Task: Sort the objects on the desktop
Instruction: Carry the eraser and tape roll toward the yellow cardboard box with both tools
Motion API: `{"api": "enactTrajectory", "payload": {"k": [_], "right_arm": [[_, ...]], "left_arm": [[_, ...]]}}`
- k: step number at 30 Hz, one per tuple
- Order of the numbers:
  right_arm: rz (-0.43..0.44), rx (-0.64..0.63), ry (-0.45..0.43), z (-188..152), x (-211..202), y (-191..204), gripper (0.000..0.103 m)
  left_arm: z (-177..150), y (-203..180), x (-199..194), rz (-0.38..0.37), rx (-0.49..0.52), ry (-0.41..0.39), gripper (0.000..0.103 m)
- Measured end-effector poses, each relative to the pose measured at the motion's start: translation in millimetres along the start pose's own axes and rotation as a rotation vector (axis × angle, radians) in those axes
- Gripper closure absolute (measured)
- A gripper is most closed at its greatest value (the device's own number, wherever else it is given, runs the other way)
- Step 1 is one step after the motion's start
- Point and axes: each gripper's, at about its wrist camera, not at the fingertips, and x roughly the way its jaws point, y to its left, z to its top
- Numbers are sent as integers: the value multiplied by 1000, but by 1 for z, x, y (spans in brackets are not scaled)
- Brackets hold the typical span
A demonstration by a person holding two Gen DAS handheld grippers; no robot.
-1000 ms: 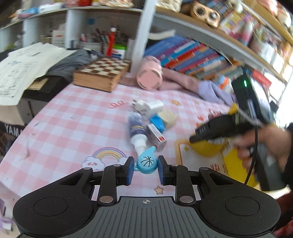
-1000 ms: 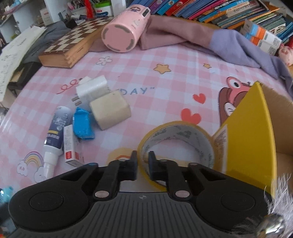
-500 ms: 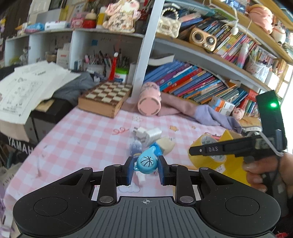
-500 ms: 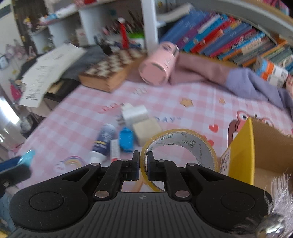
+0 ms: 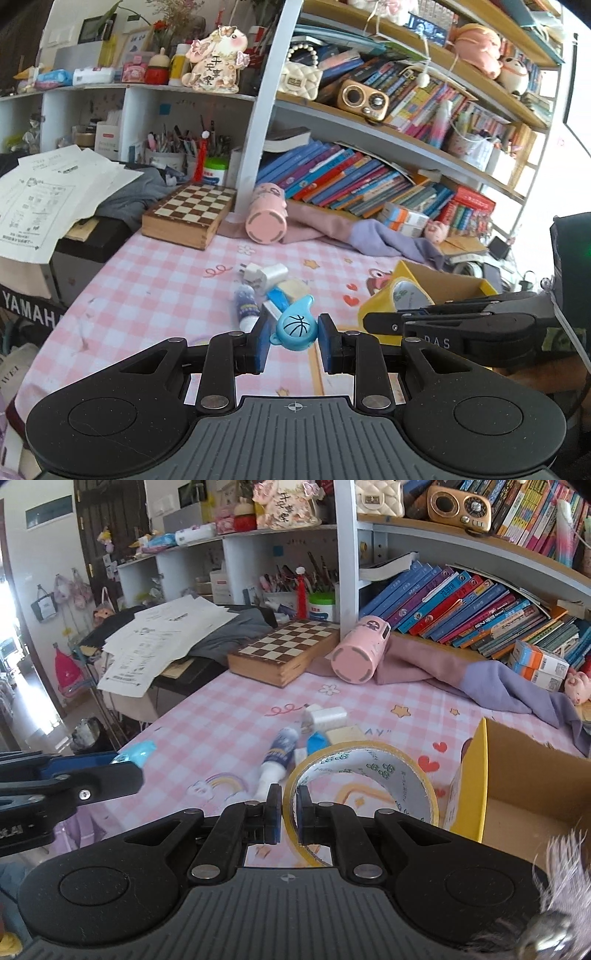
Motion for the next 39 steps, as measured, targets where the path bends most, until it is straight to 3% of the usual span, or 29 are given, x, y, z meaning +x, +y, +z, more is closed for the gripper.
{"api": "enactTrajectory", "payload": {"k": [12,22,32,39], "right_arm": [[-84,33,-12,-66,-76,24,96],[-156,129,38,-141,-128,23,96],[-226,222,9,-157,-160,-1,95],[-306,290,-1,-167,-176,-27,95]], "left_arm": [[-45,-26,-46,-101,23,29,77],[-87,-61,-66,-177,44,122,77],[-86,-97,-57,-235,148,141,77],[-85,-129,-37,-324,221,162,77]]}}
